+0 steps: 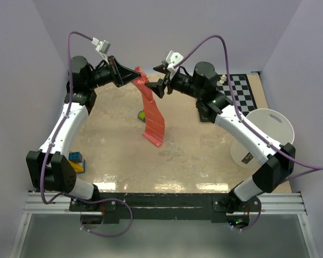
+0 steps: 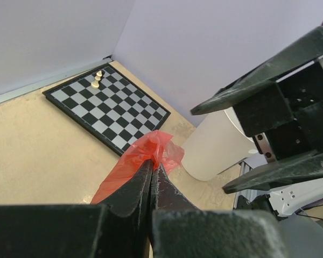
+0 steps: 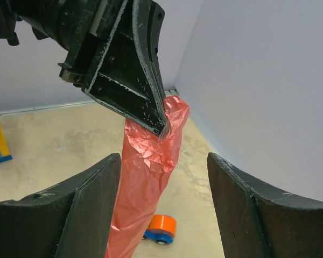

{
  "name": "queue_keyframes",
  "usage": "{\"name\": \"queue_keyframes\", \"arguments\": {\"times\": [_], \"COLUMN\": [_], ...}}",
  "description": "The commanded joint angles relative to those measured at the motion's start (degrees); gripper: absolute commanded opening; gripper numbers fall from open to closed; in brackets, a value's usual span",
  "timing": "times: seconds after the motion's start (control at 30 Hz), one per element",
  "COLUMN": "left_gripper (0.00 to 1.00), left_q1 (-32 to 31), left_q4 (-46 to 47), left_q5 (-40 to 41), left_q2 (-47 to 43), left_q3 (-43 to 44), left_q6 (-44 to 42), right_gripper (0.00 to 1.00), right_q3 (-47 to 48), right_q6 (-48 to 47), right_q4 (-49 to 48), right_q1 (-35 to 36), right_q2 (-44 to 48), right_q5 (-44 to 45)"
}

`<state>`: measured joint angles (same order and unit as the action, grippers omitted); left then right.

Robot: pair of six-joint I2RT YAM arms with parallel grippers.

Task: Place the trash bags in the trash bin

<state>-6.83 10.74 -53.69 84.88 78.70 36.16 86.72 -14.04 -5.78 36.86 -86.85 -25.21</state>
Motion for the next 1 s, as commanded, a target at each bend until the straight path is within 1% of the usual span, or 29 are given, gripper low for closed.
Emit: {"name": "queue_keyframes", "arguments": {"times": [0.0,0.1,0.27,0.37,0.43,0.47,0.53,0.6,0.67,0.7,0.73,0.77,0.83,0.87,0.97], "left_gripper": [0.0,0.0,0.0,0.0,0.0,0.0,0.0,0.0,0.0,0.0,0.03,0.07,0.22,0.26,0.25], "left_q1": [-0.11,-0.29,-0.64,-0.73,-0.82,-0.9,-1.08,-1.34,-1.34,-1.34,-1.34,-1.34,-1.34,-1.34,-1.34], "left_q4": [4.2,4.81,5.17,4.82,4.29,4.2,4.02,4.02,3.67,3.58,3.76,3.93,4.72,4.99,5.25], "left_q5": [0.08,-0.1,-0.27,-0.19,-0.19,-0.19,-0.19,-0.01,0.17,0.25,0.17,0.08,-0.27,-0.45,-1.32], "left_q2": [-2.96,-3.23,-3.67,-3.93,-3.93,-4.02,-4.28,-4.46,-4.55,-4.64,-4.72,-5.07,-5.08,-4.99,-4.38], "left_q3": [-1.61,-1.7,-2.06,-2.32,-2.32,-2.32,-2.32,-2.49,-2.41,-2.49,-2.49,-2.41,-1.97,-1.62,-1.0], "left_q6": [-0.39,-0.3,-0.74,-1.35,-1.62,-1.71,-2.15,-2.32,-2.94,-3.37,-3.64,-3.99,-4.08,-3.91,-3.73], "right_gripper": [0.68,0.66,0.55,0.54,0.51,0.47,0.4,0.24,0.12,0.03,0.0,0.0,0.0,0.0,0.0], "right_q3": [3.98,4.51,4.43,4.16,3.99,3.9,3.81,3.72,3.46,3.37,3.28,3.28,2.76,2.49,1.62], "right_q6": [8.32,10.0,12.54,13.69,13.69,15.34,15.8,15.89,15.89,15.63,15.19,14.66,14.48,12.31,12.2], "right_q4": [-4.15,-4.76,-7.57,-8.89,-9.68,-9.86,-10.21,-10.3,-10.39,-10.3,-9.87,-9.43,-8.64,-8.28,-8.1], "right_q1": [0.32,0.4,0.4,0.4,0.4,0.4,0.4,0.4,0.4,0.4,0.4,0.4,0.32,0.4,0.4], "right_q2": [-2.35,-3.68,-4.29,-4.38,-4.47,-4.56,-4.73,-4.82,-4.56,-4.47,-4.38,-4.21,-3.86,-3.59,-2.98], "right_q5": [-3.35,-4.05,-4.67,-4.5,-4.93,-5.11,-5.2,-5.64,-5.64,-5.64,-5.46,-4.94,-4.67,-4.84,-4.76]}}
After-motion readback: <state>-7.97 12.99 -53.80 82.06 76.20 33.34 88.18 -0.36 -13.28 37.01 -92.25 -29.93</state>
